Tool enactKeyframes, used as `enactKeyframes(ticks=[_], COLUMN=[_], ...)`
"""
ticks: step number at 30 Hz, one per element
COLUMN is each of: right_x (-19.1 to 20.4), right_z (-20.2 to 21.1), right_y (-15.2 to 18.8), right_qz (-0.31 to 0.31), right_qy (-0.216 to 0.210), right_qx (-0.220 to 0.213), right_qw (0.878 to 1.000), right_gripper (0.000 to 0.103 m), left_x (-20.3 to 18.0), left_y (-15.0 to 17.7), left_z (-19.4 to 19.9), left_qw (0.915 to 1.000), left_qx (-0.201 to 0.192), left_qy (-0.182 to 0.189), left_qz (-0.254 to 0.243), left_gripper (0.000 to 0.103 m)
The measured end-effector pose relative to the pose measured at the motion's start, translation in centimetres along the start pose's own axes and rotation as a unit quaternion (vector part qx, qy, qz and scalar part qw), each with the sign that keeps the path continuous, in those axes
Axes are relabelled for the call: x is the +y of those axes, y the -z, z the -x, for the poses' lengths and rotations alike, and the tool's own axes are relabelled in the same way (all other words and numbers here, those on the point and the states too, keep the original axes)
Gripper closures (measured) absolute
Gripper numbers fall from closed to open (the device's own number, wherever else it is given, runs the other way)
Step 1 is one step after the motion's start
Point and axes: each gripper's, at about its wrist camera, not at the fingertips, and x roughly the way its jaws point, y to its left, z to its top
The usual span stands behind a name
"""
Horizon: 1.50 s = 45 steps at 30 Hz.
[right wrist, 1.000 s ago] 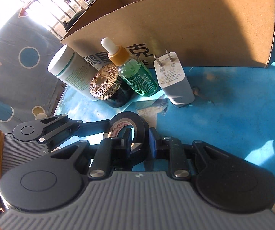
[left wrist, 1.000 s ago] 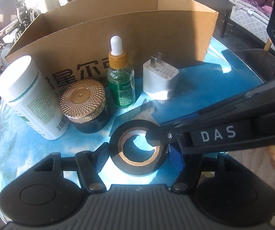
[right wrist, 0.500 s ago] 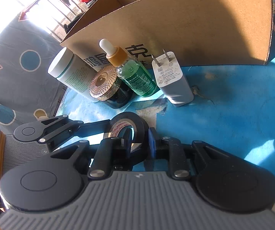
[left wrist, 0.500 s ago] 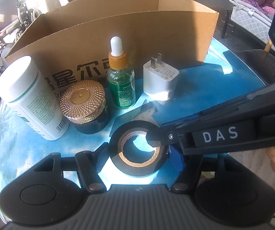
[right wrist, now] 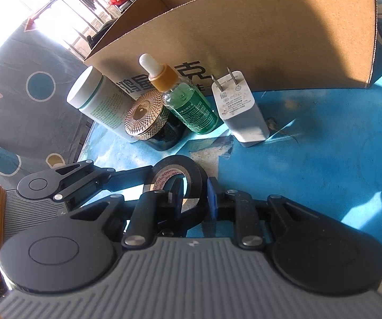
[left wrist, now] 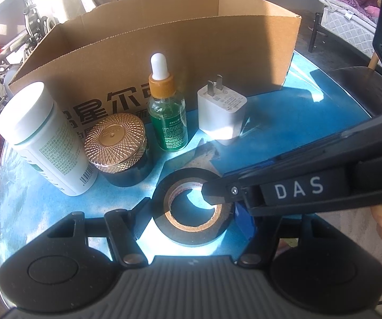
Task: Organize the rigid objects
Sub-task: 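Hold the tape roll in the right tool and lift it toward the box, then carry the tape roll over the box and open the right tool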
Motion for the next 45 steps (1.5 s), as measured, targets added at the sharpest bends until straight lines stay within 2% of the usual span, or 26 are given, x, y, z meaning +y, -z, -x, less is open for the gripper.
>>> enactKeyframes(ticks=[15,21,32,40,45], right_x=[0.9,2.5,5.9,9.5,10.9], right_z=[1.9,3.8,7.9,11.6,13.6], right_y=[0.1,0.1,-0.2,-3.5,-8.1], right_qz=[0.015,0.030,0.076,0.141,0.184], right_qy=[0.009,-0.004,-0.017,-0.029,-0.025], right_qx=[-0.030,-0.050,-0.105,-0.162,-0.181], right_qw=[0.999,0.998,0.991,0.976,0.966], right_gripper=[0.085,0.085,0.085,0.084,0.084], left_x=[-0.5,-0.6,-1.3,-0.4,0.6], left_y=[-0.3,-0.3,-0.8,-4.2,-8.3], left_z=[1.5,4.4,9.6,13.7,14.3], left_qw=[0.9994,0.9978,0.9898,0.9757,0.9702], left_qx=[-0.033,-0.065,-0.133,-0.200,-0.218], left_qy=[0.003,-0.012,-0.049,-0.090,-0.105], left_qz=[0.003,0.004,-0.005,-0.007,-0.014], left_gripper=[0.036,0.035,0.035,0.035,0.035])
